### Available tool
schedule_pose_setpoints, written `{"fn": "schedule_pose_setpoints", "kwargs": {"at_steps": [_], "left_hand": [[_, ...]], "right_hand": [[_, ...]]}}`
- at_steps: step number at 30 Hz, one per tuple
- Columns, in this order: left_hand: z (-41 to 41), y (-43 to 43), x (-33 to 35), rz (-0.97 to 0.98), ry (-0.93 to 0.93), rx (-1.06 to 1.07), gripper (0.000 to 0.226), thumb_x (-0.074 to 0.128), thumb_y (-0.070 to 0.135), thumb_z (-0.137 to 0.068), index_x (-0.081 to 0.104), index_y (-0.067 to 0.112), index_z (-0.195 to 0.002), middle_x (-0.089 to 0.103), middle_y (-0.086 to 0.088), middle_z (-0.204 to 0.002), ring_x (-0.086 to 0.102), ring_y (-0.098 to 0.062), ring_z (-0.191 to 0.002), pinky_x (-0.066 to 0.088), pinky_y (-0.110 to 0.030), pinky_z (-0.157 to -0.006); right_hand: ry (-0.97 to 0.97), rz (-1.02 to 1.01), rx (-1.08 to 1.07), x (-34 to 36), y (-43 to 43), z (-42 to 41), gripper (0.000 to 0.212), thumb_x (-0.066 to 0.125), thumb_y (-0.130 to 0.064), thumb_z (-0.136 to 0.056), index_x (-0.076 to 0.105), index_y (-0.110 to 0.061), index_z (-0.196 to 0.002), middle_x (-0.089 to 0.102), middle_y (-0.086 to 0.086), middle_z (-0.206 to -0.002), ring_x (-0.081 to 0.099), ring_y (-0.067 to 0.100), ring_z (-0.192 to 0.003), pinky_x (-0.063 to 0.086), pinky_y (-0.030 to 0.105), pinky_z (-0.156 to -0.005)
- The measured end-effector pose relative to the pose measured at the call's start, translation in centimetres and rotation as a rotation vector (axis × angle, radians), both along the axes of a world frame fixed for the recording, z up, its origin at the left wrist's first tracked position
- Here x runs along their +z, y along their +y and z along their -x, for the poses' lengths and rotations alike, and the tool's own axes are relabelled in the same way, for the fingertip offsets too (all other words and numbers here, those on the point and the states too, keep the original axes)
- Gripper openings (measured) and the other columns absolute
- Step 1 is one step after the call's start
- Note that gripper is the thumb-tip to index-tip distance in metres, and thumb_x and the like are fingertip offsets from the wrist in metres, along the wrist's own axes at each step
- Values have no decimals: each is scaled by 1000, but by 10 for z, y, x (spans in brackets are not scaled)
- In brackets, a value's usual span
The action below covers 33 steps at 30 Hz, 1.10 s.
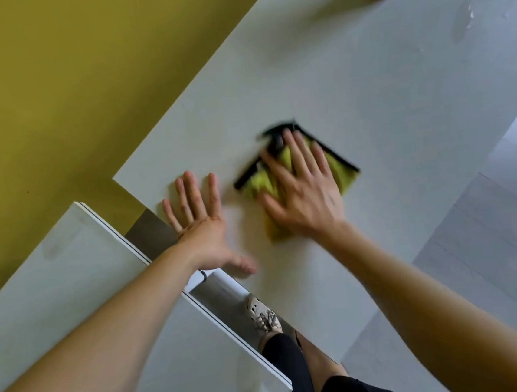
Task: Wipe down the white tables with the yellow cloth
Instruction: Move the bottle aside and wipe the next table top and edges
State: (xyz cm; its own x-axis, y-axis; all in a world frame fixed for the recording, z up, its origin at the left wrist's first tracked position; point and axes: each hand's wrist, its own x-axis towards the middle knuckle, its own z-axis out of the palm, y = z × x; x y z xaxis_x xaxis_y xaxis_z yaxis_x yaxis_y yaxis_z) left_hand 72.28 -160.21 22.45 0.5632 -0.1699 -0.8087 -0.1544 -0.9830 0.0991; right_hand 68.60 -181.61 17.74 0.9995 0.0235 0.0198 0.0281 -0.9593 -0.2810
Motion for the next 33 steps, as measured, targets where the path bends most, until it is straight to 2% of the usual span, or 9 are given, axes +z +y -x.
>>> {"fn": "schedule_pose_setpoints", "kwargs": {"at_steps": [5,8,15,17,20,24,27,30,33], "left_hand": [[1,-1,-3,-37,-35,3,197,92,87,-36,-60,24,-144,-70,-22,-143,-66,-37,-136,-26,-71,-121],[2,-2,-1,-11,-29,-13,198,90,91,-34,-61,23,-143,-69,-24,-144,-65,-38,-137,-30,-70,-120],[0,-3,-3,14,-8,-3,201,92,90,-30,-58,23,-146,-64,-28,-149,-63,-42,-139,-25,-75,-119],[0,-2,-1,4,-3,2,200,93,88,-33,-59,22,-145,-64,-29,-147,-63,-43,-138,-25,-75,-120],[1,-3,-1,-7,-1,8,198,95,84,-37,-58,22,-146,-64,-29,-147,-63,-44,-138,-24,-74,-121],[2,-4,-5,0,-19,17,198,97,83,-37,-57,24,-147,-64,-28,-149,-62,-43,-139,-25,-72,-121],[1,-5,-5,-10,-36,3,199,97,83,-35,-56,24,-148,-63,-27,-151,-61,-41,-140,-24,-72,-122],[1,-6,-3,-8,-50,8,200,95,86,-33,-57,26,-147,-61,-27,-152,-60,-41,-141,-23,-72,-123],[1,-4,-7,-15,-59,8,201,95,87,-30,-56,26,-148,-60,-28,-153,-60,-41,-142,-22,-73,-123]], "right_hand": [[62,20,-92,2,40,-145,77,30,-69,-104,32,-32,-171,11,17,-181,5,33,-169,3,54,-136],[3,5,-39,0,32,-115,71,34,-59,-107,36,-28,-170,13,16,-181,7,31,-169,6,53,-136],[74,-28,4,12,-8,102,70,52,-51,-109,34,-24,-171,5,17,-182,1,31,-170,16,56,-135],[65,11,-24,5,-55,92,74,54,-57,-107,35,-25,-171,5,19,-182,3,33,-170,16,55,-136],[89,68,-363,5,-123,26,87,46,-68,-101,30,-20,-172,-2,24,-181,-1,36,-169,8,51,-137],[73,20,-469,6,-125,-11,87,47,-64,-97,33,-18,-170,3,24,-181,4,36,-169,8,53,-136],[28,-2,-369,9,-56,26,81,49,-58,-100,33,-23,-171,9,22,-181,5,35,-169,9,53,-136],[66,-54,-56,13,13,81,78,55,-50,-100,33,-27,-171,6,21,-181,0,35,-170,9,55,-136],[62,-29,145,9,-18,104,77,58,-45,-101,34,-29,-171,8,14,-182,1,29,-170,11,51,-137]]}}
